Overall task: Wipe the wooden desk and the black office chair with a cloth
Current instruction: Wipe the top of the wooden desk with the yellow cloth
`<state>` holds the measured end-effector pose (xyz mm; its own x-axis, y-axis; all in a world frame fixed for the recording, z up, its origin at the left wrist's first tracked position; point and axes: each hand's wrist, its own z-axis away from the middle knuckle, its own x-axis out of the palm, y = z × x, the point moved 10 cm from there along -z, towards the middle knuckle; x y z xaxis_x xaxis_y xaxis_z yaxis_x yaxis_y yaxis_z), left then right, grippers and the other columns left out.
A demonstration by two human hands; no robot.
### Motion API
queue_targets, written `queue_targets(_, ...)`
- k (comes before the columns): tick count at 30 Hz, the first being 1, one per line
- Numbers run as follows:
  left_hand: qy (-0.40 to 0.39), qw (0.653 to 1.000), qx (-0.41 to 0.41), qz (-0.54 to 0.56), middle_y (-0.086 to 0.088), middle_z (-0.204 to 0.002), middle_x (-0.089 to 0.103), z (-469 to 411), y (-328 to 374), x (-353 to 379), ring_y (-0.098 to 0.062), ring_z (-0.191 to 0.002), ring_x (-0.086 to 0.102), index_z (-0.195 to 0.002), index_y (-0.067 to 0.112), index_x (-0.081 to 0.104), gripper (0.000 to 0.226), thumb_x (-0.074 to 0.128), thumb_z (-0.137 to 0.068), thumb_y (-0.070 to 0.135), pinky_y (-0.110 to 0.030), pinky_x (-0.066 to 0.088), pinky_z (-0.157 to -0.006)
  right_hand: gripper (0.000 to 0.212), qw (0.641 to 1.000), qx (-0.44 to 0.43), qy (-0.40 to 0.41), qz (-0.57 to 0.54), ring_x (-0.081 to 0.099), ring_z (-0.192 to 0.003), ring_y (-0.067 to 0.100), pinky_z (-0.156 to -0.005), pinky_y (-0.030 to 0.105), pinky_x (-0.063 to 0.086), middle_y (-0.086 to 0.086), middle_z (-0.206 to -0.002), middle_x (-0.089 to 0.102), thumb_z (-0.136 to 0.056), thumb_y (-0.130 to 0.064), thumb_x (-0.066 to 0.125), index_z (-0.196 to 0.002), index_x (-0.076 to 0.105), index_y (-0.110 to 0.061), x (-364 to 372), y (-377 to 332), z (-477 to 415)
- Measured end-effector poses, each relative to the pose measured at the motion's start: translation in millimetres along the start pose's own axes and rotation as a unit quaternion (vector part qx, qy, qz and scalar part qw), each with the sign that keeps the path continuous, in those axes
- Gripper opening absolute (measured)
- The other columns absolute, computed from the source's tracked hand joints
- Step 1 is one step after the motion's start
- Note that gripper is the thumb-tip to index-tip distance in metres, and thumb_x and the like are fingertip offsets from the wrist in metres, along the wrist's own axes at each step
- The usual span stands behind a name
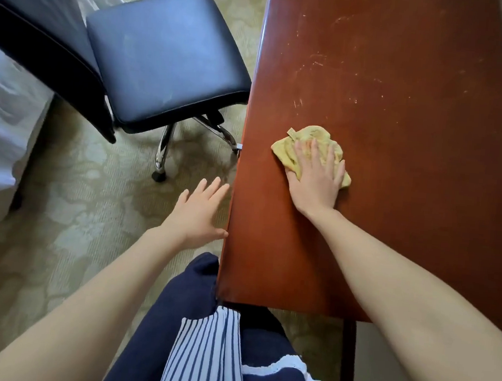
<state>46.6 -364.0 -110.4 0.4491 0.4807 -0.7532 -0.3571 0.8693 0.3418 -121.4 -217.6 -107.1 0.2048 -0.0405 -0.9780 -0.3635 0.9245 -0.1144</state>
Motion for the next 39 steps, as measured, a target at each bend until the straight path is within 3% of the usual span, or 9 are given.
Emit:
queue_targets(3,0.024,1.000,-0.009,-0.015,-0.001,-0.160,-0.001,9,-9,-5,-0.023,-0.147,-0.002,-0.152,0.023,0.006,0.082,0.058,-0.089,0.011,-0.043,0.005,-0.116,0.058,0.996,-0.085,-0.005,-0.008,-0.004,-0.146,0.028,-0.114,0.049,-0.008,-0.003,-0.159,0.009,-0.095,-0.050,0.037,-0.149,0.016,-0.041,6,-34,20)
queue_targets(5,0.043,0.999,-0.015,-0.019,-0.002,-0.160,0.005,9,-15,-12,-0.025,-0.147,0.003,-0.152,0.022,0.011,0.078,0.056,-0.090,0.008,-0.043,0.008,-0.116,0.059,0.990,-0.142,-0.015,-0.009,-0.002,-0.146,0.027,-0.115,0.050,-0.007,-0.003,-0.159,0.013,-0.093,-0.049,0.042,-0.148,0.021,-0.040,10,-55,42)
queue_targets(10,0.067,0.997,0.018,-0.024,-0.005,-0.159,0.011,-5,-6,-30,-0.027,-0.146,0.008,-0.151,0.018,0.019,0.074,0.061,-0.090,0.024,-0.045,0.013,-0.117,0.058,0.970,-0.237,-0.035,-0.044,0.015,-0.145,0.030,-0.116,0.051,-0.001,-0.002,-0.153,0.032,-0.088,-0.044,0.056,-0.143,0.039,-0.035,19,-86,115)
queue_targets(15,0.049,0.992,0.099,-0.058,-0.006,-0.160,0.003,-39,20,-50,-0.029,-0.146,0.005,-0.151,0.016,0.016,0.075,0.060,-0.091,0.029,-0.046,0.012,-0.116,0.065,0.975,-0.222,-0.006,-0.019,0.035,-0.137,0.031,-0.115,0.054,0.018,-0.002,-0.142,0.048,-0.074,-0.042,0.073,-0.134,0.051,-0.032,20,-78,158)
queue_targets(19,0.020,0.974,0.197,-0.106,-0.008,-0.160,0.000,-66,46,-66,-0.025,-0.147,0.001,-0.150,0.013,0.015,0.074,0.058,-0.092,0.029,-0.043,0.011,-0.117,0.076,0.994,-0.098,0.013,-0.040,0.025,-0.141,0.025,-0.116,0.051,0.012,-0.007,-0.147,0.036,-0.072,-0.039,0.076,-0.139,0.040,-0.037,26,-65,171)
queue_targets(22,-0.029,0.953,0.260,-0.153,-0.009,-0.160,-0.004,-66,55,-64,-0.027,-0.147,-0.002,-0.151,0.013,0.010,0.075,0.054,-0.093,0.032,-0.044,0.009,-0.117,0.083,0.992,0.085,0.032,-0.083,0.017,-0.143,0.022,-0.115,0.052,0.010,-0.010,-0.150,0.028,-0.073,-0.030,0.078,-0.141,0.032,-0.041,32,-59,187)
queue_targets(28,-0.101,0.911,0.326,-0.232,-0.011,-0.159,-0.010,-65,42,-62,-0.026,-0.146,-0.007,-0.151,0.010,0.003,0.073,0.046,-0.097,0.032,-0.044,0.005,-0.117,0.075,0.891,0.435,0.061,-0.118,0.002,-0.146,0.025,-0.116,0.050,-0.003,-0.009,-0.156,0.013,-0.086,-0.038,0.064,-0.145,0.018,-0.042,49,-89,211)
queue_targets(33,-0.112,0.894,0.358,-0.246,-0.012,-0.159,-0.012,-70,38,-58,-0.027,-0.146,-0.008,-0.152,0.010,0.001,0.077,0.047,-0.097,0.038,-0.044,0.006,-0.116,0.067,0.837,0.534,0.029,-0.115,-0.021,-0.142,0.017,-0.114,0.044,-0.017,-0.013,-0.155,-0.015,-0.096,-0.051,0.037,-0.143,-0.011,-0.044,60,-91,216)
queue_targets(39,-0.110,0.884,0.375,-0.255,-0.009,-0.159,-0.014,-89,38,-60,-0.027,-0.146,-0.010,-0.152,0.015,0.000,0.078,0.048,-0.096,0.041,-0.046,0.006,-0.116,0.063,0.742,0.653,0.038,-0.148,-0.019,-0.144,0.023,-0.113,0.046,-0.016,-0.009,-0.156,-0.018,-0.097,-0.053,0.023,-0.143,-0.018,-0.041,59,-55,222)
